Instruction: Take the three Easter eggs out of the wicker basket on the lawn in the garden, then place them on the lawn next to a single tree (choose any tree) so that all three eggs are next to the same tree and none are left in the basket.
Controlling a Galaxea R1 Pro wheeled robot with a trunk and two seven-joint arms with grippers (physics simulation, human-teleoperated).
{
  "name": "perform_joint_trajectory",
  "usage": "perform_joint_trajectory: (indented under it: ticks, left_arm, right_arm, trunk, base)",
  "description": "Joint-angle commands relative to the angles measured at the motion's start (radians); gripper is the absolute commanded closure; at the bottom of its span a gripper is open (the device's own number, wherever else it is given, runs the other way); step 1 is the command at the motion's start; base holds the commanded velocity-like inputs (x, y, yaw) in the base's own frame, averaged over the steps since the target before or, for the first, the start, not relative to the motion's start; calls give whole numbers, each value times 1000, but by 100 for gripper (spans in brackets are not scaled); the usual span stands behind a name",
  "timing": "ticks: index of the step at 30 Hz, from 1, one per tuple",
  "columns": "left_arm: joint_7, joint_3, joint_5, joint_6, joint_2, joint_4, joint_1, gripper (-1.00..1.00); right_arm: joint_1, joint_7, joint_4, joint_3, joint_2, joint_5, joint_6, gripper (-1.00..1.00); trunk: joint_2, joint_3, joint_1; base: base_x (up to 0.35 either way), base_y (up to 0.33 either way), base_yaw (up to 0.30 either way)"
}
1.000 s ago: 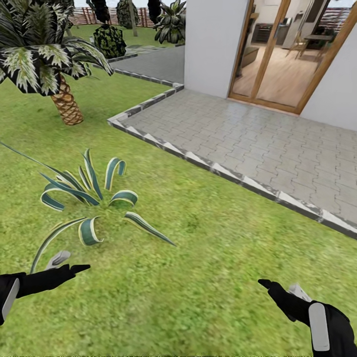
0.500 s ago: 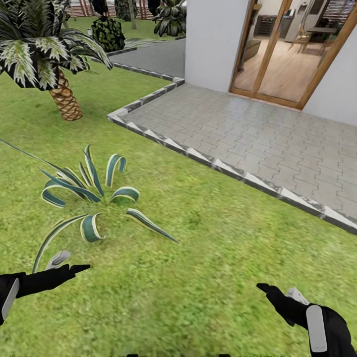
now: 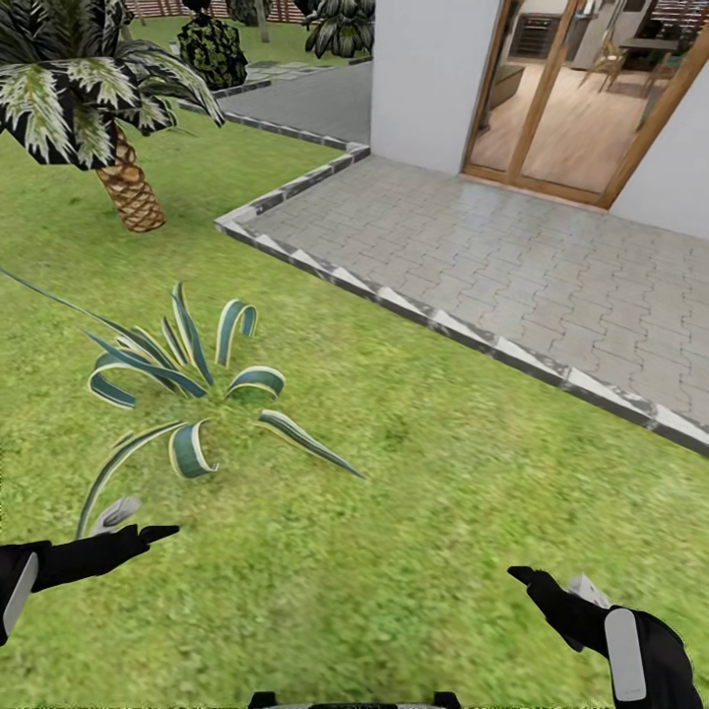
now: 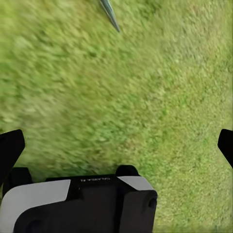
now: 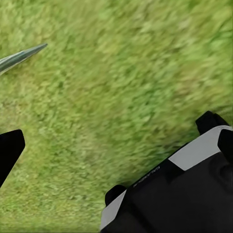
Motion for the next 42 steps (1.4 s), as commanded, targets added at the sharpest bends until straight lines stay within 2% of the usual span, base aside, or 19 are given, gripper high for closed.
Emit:
perform_joint_trajectory:
  ticks: [1,20,26,35,42]
  left_arm:
    - [-4,2,-1,8,0,0,-1,-100]
    - [-4,2,-1,8,0,0,-1,-100]
    - [-4,2,-1,8,0,0,-1,-100]
    - [-5,2,-1,8,1,0,-1,-100]
    - [-6,2,-1,8,1,0,-1,-100]
  right_arm:
    - [-1,8,7,-4,1,8,3,-100]
    - [-1,8,38,-5,1,9,-9,-100]
    - [-1,8,39,-5,1,5,-39,-100]
    - [-1,8,39,-5,1,5,-44,-100]
    - [-1,8,39,-4,2,4,-45,-100]
  trunk:
    - [-2,-3,0]
    - [-2,-33,0]
    - [-2,-36,0]
    - [-2,-36,0]
    - [-2,-36,0]
  base:
    - [9,195,0]
    - [1,281,0]
    - [32,297,-13]
    - [11,284,-221]
    - [0,76,-270]
